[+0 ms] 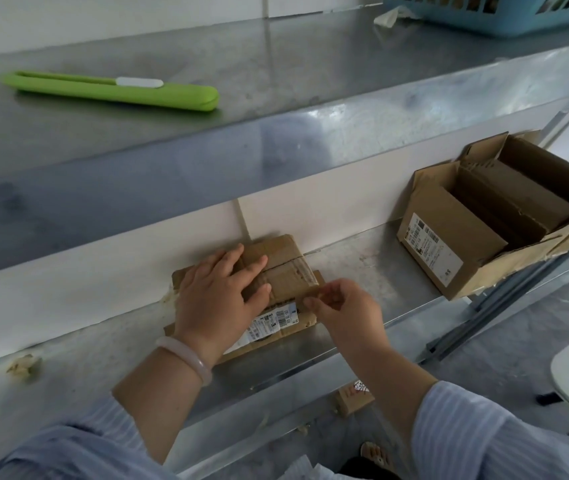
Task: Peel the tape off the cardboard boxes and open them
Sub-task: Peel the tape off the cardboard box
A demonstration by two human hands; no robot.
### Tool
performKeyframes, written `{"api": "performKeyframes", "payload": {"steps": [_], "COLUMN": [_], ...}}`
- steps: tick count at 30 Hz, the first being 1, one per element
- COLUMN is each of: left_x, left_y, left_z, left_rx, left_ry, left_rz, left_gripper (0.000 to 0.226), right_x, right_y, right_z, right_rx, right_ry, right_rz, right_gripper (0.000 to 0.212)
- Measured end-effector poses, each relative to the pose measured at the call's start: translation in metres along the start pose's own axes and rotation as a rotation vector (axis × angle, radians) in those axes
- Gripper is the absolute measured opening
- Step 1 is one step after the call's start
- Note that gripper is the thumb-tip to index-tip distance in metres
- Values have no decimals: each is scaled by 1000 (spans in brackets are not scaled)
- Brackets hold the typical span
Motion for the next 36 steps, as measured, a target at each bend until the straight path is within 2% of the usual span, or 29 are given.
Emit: {"api": "performKeyframes", "payload": {"steps": [5, 11, 14, 18, 24, 28, 36], "left_x": [-1, 2, 2, 3, 3, 2, 1], "left_y": [0, -2, -2, -2, -2, -2, -2], "left_z": [0, 1, 1, 1, 1, 1, 1], "left_rx": [13, 7, 11, 17, 18, 24, 15], "left_ry": [0, 9, 6, -3, 0, -8, -20], "left_rz": [-10, -16, -16, -16, -14, -18, -10], "left_gripper": [63, 62, 62, 62, 62, 62, 64], "right_x": [-4, -4, -3, 6, 17, 25, 26], "right_y": [-4, 2, -4, 1, 14, 17, 14], "right_z": [15, 19, 5, -15, -17, -17, -18], "right_rx": [-276, -367, -161, 343, 681, 785, 750], "right_ry": [235, 271, 197, -226, -524, -640, -684], "right_rz": [5, -30, 4, 125, 276, 300, 245], "right_gripper": [14, 13, 8, 11, 19, 21, 7]}}
Point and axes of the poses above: each hand's wrist, its own y-axis away from the middle knuckle, its own x-axis out of the palm, z = x × y, the point moved 8 cm from there along -y, towards the middle knuckle, and after that the axes turned 10 degrees about -z, right-handed, at the moved point
